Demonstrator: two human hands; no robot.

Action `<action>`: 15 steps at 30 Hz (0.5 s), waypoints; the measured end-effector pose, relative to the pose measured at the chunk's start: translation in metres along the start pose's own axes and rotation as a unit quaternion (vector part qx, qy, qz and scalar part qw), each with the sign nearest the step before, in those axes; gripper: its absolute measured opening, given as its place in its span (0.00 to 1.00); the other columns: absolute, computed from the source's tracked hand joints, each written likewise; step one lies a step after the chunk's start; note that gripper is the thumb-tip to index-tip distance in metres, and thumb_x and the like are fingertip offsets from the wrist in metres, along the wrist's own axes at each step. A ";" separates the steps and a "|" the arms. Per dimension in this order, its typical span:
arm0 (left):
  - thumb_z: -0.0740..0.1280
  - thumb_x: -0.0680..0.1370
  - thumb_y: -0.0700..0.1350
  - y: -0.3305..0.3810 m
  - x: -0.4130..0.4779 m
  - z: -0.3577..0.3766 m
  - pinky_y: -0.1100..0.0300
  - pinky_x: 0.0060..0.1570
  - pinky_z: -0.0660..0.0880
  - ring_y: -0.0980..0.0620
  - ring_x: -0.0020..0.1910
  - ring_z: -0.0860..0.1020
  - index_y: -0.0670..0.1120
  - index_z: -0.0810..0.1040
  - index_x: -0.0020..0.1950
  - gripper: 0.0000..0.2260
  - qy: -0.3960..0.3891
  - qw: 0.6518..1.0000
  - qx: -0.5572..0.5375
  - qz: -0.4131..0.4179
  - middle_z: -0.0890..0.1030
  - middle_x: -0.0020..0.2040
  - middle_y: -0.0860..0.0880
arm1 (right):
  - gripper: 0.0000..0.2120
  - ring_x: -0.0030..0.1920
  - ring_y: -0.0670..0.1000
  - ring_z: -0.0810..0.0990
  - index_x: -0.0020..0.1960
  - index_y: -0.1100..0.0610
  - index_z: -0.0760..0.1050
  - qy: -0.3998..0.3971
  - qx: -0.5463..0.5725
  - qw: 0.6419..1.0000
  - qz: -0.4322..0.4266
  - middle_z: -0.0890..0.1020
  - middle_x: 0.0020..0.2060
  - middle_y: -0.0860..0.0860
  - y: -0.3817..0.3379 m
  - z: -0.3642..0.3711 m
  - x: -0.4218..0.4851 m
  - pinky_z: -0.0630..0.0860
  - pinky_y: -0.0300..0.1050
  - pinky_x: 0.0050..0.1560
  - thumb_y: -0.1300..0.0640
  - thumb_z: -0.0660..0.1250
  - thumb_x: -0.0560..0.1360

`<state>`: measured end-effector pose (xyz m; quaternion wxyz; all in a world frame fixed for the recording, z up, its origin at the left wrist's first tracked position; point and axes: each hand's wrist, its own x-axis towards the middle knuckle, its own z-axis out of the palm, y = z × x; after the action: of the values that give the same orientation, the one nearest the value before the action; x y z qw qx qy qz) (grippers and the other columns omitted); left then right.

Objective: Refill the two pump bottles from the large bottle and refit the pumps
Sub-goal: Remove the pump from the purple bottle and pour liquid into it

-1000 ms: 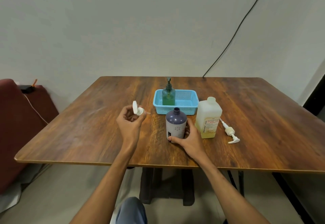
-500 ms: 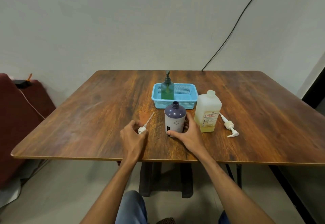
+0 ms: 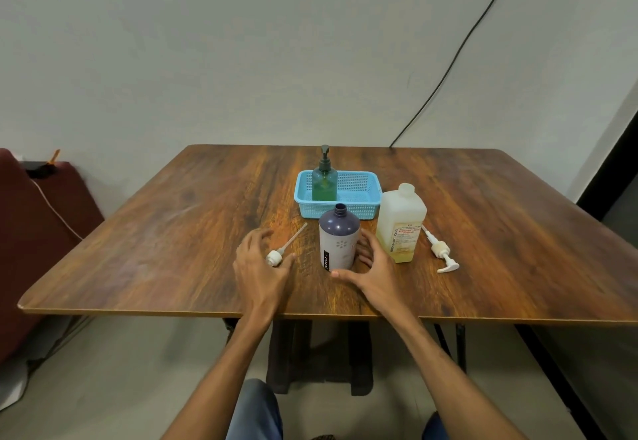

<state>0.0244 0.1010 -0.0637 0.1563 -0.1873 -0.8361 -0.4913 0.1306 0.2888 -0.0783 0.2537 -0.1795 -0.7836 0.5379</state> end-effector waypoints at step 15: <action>0.81 0.66 0.55 0.067 -0.022 0.044 0.56 0.72 0.67 0.55 0.74 0.66 0.51 0.56 0.80 0.50 -0.160 0.968 -0.194 0.001 0.65 0.78 0.51 | 0.26 0.56 0.37 0.76 0.59 0.51 0.70 0.331 -0.052 0.935 -0.119 0.74 0.56 0.46 -0.013 -0.045 -0.023 0.78 0.31 0.43 0.53 0.81 0.68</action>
<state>0.0720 0.1663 -0.0430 -0.0184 -0.2908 -0.7385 -0.6080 0.1750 0.3051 -0.0577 0.5515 -0.2660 -0.6973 0.3727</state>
